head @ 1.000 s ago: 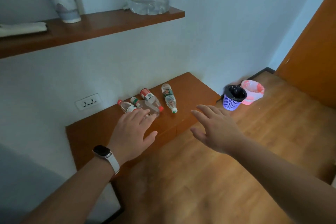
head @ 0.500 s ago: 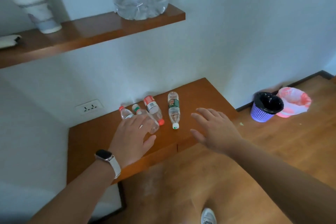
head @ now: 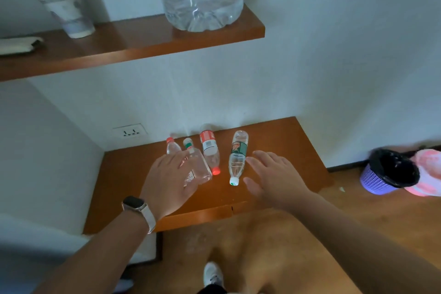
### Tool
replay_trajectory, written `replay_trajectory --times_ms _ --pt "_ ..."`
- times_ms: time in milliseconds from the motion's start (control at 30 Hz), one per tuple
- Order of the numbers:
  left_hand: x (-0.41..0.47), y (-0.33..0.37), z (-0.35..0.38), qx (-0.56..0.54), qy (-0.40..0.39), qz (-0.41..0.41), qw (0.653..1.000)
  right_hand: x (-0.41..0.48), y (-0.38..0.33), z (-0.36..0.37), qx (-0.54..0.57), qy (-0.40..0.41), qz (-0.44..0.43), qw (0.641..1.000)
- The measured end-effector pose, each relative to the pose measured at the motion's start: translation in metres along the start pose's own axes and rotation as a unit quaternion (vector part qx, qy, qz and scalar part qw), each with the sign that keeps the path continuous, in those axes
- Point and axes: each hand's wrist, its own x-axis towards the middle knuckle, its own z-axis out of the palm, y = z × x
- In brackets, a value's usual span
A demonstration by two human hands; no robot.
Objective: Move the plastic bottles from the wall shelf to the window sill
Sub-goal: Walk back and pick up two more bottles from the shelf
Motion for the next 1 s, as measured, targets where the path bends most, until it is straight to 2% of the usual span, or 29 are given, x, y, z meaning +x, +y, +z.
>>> replay_trajectory --times_ms 300,567,833,1000 --pt "0.015 -0.061 0.042 -0.032 -0.001 -0.057 0.998 0.067 -0.024 0.015 -0.002 -0.025 -0.01 1.0" --pt "0.045 -0.103 0.088 -0.073 0.024 -0.036 0.996 0.132 -0.033 0.036 -0.023 -0.046 0.041 0.998" --pt "0.08 -0.101 0.126 -0.113 -0.101 -0.043 0.988 0.13 -0.008 0.061 -0.012 -0.059 0.116 0.991" --pt "0.098 -0.097 0.144 -0.119 -0.148 -0.062 0.98 0.127 0.007 0.069 0.015 -0.075 0.157 0.985"
